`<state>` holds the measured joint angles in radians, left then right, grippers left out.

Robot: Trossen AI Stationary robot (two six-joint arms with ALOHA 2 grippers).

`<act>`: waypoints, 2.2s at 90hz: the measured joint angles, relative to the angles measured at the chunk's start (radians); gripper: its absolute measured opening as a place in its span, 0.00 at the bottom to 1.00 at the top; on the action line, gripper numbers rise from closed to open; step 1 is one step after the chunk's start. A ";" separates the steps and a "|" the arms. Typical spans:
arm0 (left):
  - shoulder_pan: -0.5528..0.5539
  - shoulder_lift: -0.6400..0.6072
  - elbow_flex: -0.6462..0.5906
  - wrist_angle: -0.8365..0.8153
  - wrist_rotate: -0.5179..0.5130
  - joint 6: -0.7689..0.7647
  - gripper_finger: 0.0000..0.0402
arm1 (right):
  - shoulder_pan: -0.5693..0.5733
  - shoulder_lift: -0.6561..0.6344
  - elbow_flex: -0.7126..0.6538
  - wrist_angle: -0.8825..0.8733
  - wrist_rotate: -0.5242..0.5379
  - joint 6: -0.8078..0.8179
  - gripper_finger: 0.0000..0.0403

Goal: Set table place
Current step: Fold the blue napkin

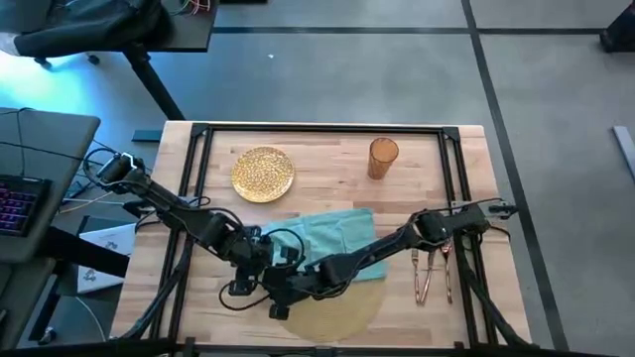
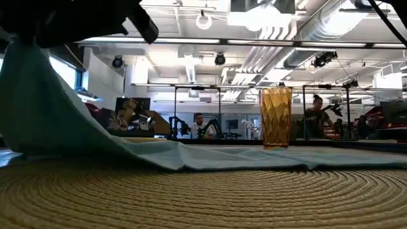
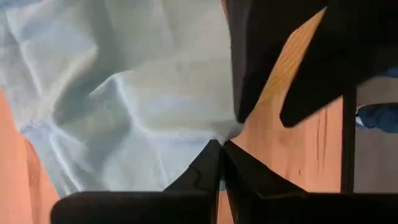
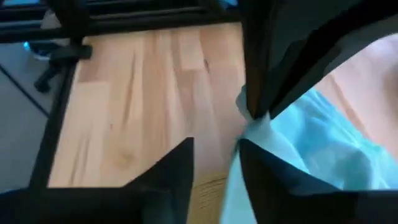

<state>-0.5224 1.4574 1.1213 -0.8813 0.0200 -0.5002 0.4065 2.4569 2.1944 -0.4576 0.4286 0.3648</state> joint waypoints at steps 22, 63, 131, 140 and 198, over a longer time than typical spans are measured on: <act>0.002 0.001 -0.002 -0.012 0.001 -0.026 0.00 | -0.009 0.005 -0.014 0.013 0.037 0.010 0.46; -0.002 -0.010 0.002 0.016 0.104 0.026 0.00 | -0.014 0.037 -0.020 -0.013 0.052 -0.088 0.37; -0.036 -0.051 0.002 0.002 0.052 0.000 0.08 | 0.001 0.027 0.006 0.007 0.045 0.000 0.00; -0.062 -0.066 0.000 -0.063 0.000 0.020 0.16 | 0.022 0.008 0.040 -0.078 0.037 0.053 0.00; -0.228 -0.040 -0.374 0.753 -0.503 -0.008 0.42 | 0.055 -0.179 0.064 -0.482 0.060 0.667 0.00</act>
<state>-0.7502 1.4174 0.7473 -0.1281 -0.4829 -0.5085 0.4619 2.2782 2.2585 -0.9400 0.4883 1.0320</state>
